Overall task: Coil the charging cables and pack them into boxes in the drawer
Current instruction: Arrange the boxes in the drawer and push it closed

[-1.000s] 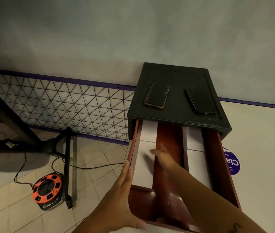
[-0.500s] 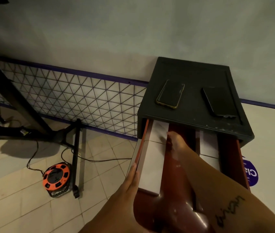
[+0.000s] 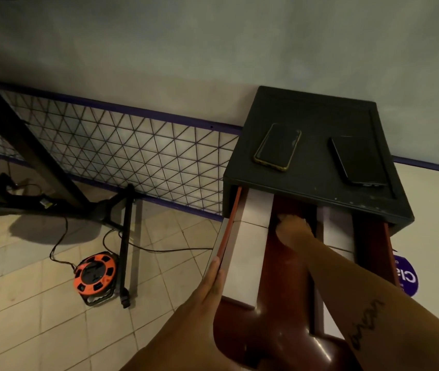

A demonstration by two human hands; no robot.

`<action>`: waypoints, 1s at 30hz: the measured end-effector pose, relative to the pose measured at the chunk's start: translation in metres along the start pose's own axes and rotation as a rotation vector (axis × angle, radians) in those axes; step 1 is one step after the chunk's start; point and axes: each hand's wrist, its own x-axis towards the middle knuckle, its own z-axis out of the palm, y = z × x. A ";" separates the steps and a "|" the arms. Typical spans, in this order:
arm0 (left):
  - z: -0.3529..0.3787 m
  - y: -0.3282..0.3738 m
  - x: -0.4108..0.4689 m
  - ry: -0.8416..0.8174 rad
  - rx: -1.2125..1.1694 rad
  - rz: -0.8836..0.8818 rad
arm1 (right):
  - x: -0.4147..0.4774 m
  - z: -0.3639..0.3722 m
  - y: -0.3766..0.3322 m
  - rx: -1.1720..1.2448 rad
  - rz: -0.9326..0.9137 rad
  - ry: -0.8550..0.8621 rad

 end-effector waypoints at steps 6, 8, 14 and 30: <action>-0.008 0.010 -0.005 -0.072 0.048 -0.060 | -0.018 -0.002 0.050 -0.747 -0.024 -0.025; -0.009 0.011 -0.006 -0.056 0.039 -0.067 | -0.021 -0.004 0.056 -0.802 -0.024 -0.032; -0.006 0.011 -0.010 -0.014 0.023 -0.083 | -0.043 0.010 0.050 -0.934 -0.038 -0.047; -0.002 0.008 -0.010 0.051 0.041 -0.098 | -0.109 0.015 0.070 -0.711 -0.347 -0.093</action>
